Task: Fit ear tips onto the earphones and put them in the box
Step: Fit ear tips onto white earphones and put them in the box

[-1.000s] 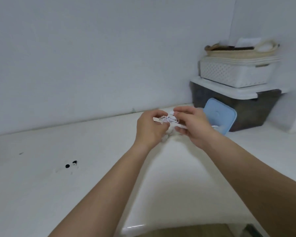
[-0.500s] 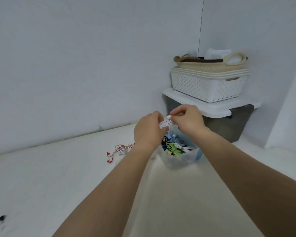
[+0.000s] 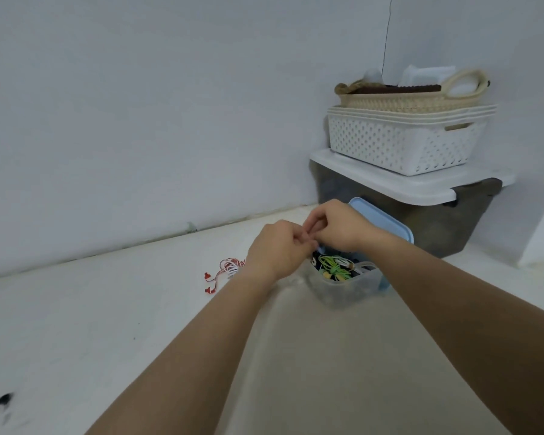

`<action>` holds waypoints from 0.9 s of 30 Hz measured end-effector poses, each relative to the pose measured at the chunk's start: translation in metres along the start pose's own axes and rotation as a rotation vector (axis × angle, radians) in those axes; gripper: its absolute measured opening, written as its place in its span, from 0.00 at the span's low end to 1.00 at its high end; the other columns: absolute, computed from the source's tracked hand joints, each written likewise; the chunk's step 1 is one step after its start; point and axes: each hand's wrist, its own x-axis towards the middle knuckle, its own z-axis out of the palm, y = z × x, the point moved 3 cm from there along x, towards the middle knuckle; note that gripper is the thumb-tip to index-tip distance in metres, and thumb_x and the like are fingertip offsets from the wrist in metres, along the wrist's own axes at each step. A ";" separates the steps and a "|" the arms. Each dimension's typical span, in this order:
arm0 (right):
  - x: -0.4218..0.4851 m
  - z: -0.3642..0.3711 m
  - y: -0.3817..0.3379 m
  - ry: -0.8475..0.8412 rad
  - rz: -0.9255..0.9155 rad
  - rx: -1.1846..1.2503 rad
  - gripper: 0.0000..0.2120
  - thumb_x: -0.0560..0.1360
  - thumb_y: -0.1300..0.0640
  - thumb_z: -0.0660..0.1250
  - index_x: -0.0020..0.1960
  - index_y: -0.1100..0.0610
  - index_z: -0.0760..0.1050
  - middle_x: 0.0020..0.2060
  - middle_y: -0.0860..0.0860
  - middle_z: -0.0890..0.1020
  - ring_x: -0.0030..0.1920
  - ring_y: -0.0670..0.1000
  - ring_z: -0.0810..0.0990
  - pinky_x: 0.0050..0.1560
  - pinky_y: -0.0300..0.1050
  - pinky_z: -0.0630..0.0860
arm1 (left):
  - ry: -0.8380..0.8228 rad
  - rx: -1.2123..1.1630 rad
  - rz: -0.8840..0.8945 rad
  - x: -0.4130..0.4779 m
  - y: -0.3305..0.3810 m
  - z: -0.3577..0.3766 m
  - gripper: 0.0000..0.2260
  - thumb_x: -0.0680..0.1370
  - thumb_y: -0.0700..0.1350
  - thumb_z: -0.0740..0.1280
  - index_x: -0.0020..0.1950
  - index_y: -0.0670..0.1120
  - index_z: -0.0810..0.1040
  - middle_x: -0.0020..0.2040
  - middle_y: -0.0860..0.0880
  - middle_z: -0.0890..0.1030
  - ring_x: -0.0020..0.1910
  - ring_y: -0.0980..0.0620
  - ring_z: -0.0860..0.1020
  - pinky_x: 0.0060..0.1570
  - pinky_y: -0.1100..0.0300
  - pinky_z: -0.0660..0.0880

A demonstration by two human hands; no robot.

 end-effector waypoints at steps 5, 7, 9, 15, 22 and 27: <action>-0.012 0.006 -0.005 -0.118 -0.040 -0.120 0.17 0.72 0.68 0.61 0.45 0.50 0.82 0.37 0.45 0.86 0.43 0.41 0.83 0.47 0.41 0.79 | 0.125 -0.278 0.006 -0.020 -0.007 -0.010 0.06 0.76 0.45 0.66 0.42 0.51 0.82 0.37 0.54 0.83 0.32 0.62 0.75 0.35 0.64 0.69; -0.017 0.009 -0.010 -0.147 -0.031 -0.160 0.15 0.73 0.67 0.63 0.49 0.50 0.82 0.41 0.45 0.86 0.49 0.45 0.82 0.55 0.43 0.79 | 0.193 -0.346 -0.017 -0.027 -0.011 -0.013 0.06 0.77 0.47 0.66 0.43 0.51 0.82 0.41 0.53 0.84 0.40 0.57 0.80 0.42 0.62 0.74; -0.021 0.009 -0.014 -0.088 -0.033 -0.164 0.17 0.73 0.66 0.60 0.53 0.51 0.81 0.44 0.45 0.86 0.53 0.45 0.81 0.57 0.44 0.77 | 0.206 -0.320 -0.041 -0.033 -0.017 -0.016 0.05 0.78 0.48 0.67 0.44 0.51 0.82 0.43 0.54 0.83 0.43 0.55 0.80 0.44 0.61 0.73; -0.040 0.010 -0.054 0.191 -0.131 -0.026 0.15 0.76 0.64 0.59 0.49 0.50 0.82 0.44 0.44 0.85 0.46 0.46 0.83 0.51 0.42 0.78 | 0.265 -0.199 -0.149 -0.056 -0.052 -0.044 0.06 0.79 0.45 0.65 0.46 0.51 0.82 0.44 0.56 0.83 0.45 0.58 0.80 0.42 0.68 0.70; -0.050 0.085 -0.085 -0.059 -0.084 -0.163 0.11 0.73 0.61 0.64 0.48 0.47 0.80 0.50 0.49 0.83 0.52 0.51 0.81 0.55 0.45 0.78 | 0.113 0.011 -0.217 -0.094 -0.093 -0.047 0.16 0.76 0.35 0.61 0.54 0.53 0.80 0.51 0.56 0.81 0.52 0.54 0.78 0.52 0.63 0.71; -0.058 0.114 -0.080 -0.106 0.051 -0.328 0.10 0.74 0.56 0.66 0.55 0.50 0.77 0.55 0.55 0.78 0.58 0.56 0.78 0.50 0.45 0.75 | 0.057 0.023 -0.163 -0.117 -0.102 -0.047 0.19 0.75 0.35 0.59 0.59 0.51 0.79 0.52 0.55 0.82 0.52 0.51 0.79 0.56 0.60 0.74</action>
